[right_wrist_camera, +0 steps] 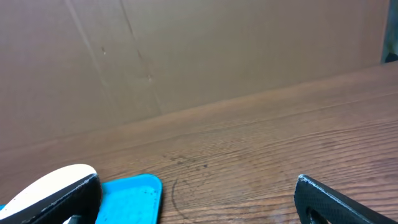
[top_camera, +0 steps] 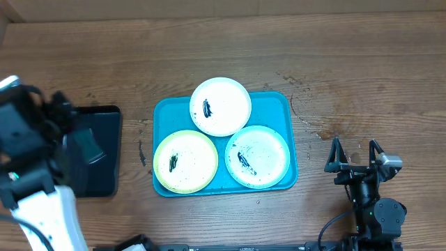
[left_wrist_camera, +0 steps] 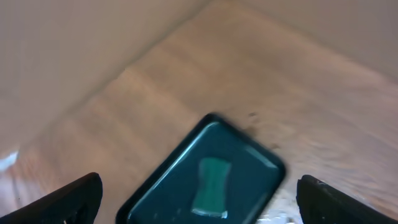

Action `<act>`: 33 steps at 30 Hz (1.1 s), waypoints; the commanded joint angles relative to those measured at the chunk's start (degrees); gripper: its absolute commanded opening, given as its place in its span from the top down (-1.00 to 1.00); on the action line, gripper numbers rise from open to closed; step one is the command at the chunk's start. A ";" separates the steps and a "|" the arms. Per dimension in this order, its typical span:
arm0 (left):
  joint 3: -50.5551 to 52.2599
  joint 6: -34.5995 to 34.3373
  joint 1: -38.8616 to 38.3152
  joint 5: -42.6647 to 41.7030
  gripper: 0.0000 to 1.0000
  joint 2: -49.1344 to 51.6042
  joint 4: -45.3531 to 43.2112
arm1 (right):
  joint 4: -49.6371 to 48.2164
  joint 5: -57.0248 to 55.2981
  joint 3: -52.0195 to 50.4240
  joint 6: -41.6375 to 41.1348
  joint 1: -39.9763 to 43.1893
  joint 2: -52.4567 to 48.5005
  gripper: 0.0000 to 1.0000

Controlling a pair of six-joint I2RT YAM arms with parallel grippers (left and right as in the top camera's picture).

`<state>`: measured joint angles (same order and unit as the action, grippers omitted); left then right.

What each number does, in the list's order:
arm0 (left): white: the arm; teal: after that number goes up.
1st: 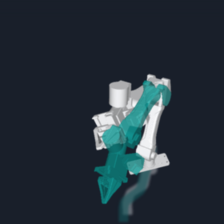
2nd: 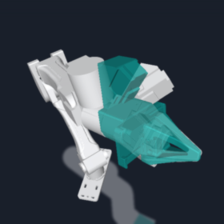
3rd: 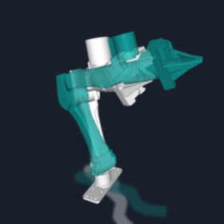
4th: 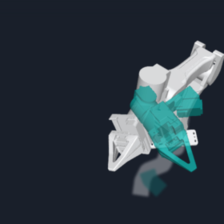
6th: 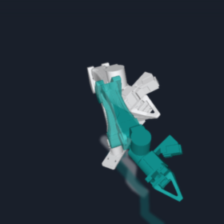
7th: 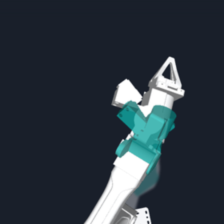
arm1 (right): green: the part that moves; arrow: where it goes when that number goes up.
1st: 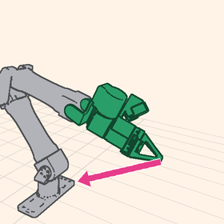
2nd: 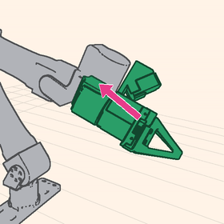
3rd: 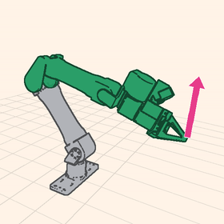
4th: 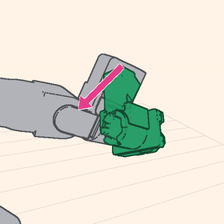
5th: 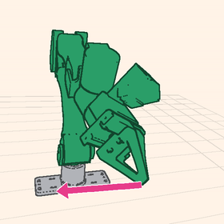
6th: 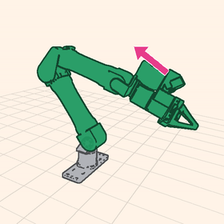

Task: Clean dirty plates on tray and stack at the side
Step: 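Move the left gripper to the sponge in the black water tray, then grasp the green sponge with the left gripper in the water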

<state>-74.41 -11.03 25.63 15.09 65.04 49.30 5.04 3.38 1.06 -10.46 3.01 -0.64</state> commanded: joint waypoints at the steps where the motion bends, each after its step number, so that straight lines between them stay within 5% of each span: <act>1: -1.07 -3.17 6.73 -6.93 -1.00 6.12 0.61 | -0.39 -0.72 -0.59 0.46 0.35 0.33 -1.00; 10: -1.07 -2.62 7.37 -13.22 -1.00 17.62 4.52 | -0.39 -0.72 -0.59 0.46 0.35 0.33 -1.00; 15: -1.07 3.15 7.37 -13.07 -1.00 24.13 5.11 | -0.39 -0.72 -0.61 0.46 0.35 0.33 -1.00; 18: -1.07 5.79 7.37 -13.29 -0.60 28.52 5.09 | -0.39 -0.72 -0.59 0.46 0.35 0.33 -1.00; 22: -1.05 5.75 7.37 -13.64 -0.89 33.11 6.32 | -0.39 -0.72 -0.61 0.46 0.35 0.33 -1.00; 33: -1.03 11.28 7.45 -18.53 -0.96 45.90 7.43 | -0.39 -0.72 -0.61 0.46 0.35 0.33 -1.00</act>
<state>-74.52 -3.33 33.01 -0.64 108.05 56.40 5.06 3.38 1.06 -10.44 3.01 -0.64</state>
